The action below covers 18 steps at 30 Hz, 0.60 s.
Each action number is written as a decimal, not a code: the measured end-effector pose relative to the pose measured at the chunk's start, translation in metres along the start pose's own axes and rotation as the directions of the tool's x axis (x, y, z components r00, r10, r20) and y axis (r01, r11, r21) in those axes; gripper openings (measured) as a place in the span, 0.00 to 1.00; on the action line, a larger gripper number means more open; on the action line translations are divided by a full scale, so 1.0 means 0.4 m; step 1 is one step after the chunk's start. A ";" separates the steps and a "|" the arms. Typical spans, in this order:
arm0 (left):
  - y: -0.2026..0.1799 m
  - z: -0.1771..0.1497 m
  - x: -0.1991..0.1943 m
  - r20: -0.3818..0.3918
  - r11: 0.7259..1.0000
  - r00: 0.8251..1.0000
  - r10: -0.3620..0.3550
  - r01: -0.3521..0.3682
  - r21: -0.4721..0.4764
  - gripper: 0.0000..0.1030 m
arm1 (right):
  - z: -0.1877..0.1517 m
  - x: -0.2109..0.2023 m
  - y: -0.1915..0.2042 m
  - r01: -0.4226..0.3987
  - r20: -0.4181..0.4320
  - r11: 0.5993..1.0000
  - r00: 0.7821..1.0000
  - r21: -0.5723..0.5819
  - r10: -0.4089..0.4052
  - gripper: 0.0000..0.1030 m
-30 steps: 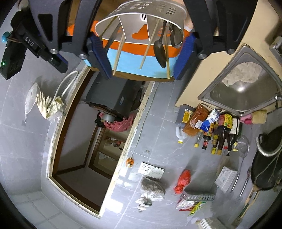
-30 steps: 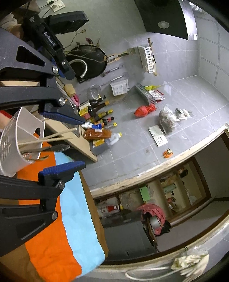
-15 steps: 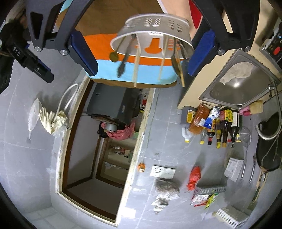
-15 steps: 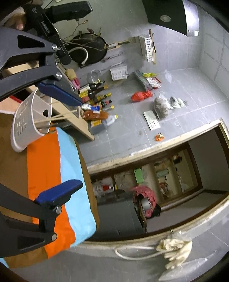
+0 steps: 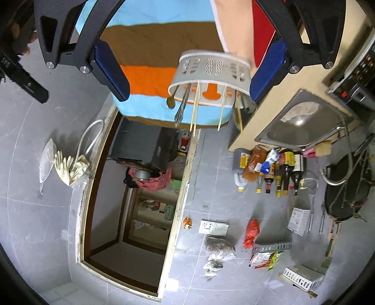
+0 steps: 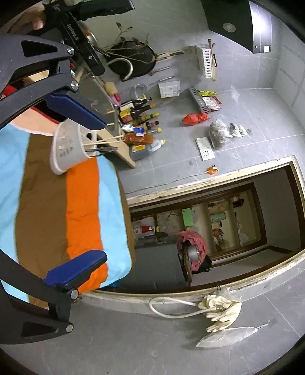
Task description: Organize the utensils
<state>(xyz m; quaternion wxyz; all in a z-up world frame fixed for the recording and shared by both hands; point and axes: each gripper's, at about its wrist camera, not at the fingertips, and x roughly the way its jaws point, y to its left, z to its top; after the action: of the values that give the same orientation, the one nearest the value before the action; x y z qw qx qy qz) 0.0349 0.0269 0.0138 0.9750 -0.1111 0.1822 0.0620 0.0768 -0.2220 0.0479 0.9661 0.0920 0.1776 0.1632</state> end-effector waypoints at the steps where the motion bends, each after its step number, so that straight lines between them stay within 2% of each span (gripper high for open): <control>1: -0.003 -0.008 -0.011 -0.008 1.000 1.000 0.007 -0.007 0.006 1.00 | -0.004 -0.017 -0.004 0.003 -0.004 1.000 1.000 -0.007 -0.003 0.98; 9: -0.007 -0.054 -0.078 -0.039 0.999 0.998 0.039 -0.038 0.025 1.00 | -0.038 -0.109 -0.018 0.030 -0.048 0.999 0.998 -0.023 -0.031 0.98; 18: -0.006 -0.068 -0.116 -0.019 0.999 0.999 0.042 -0.042 0.010 1.00 | -0.071 -0.150 -0.004 0.033 -0.061 0.999 0.997 -0.033 -0.035 0.98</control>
<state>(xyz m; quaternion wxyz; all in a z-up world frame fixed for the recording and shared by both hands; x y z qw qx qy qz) -0.0170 0.0142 0.0066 0.9722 -0.1032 0.1944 0.0806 0.0137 -0.2410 0.0402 0.9641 0.0684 0.2064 0.1523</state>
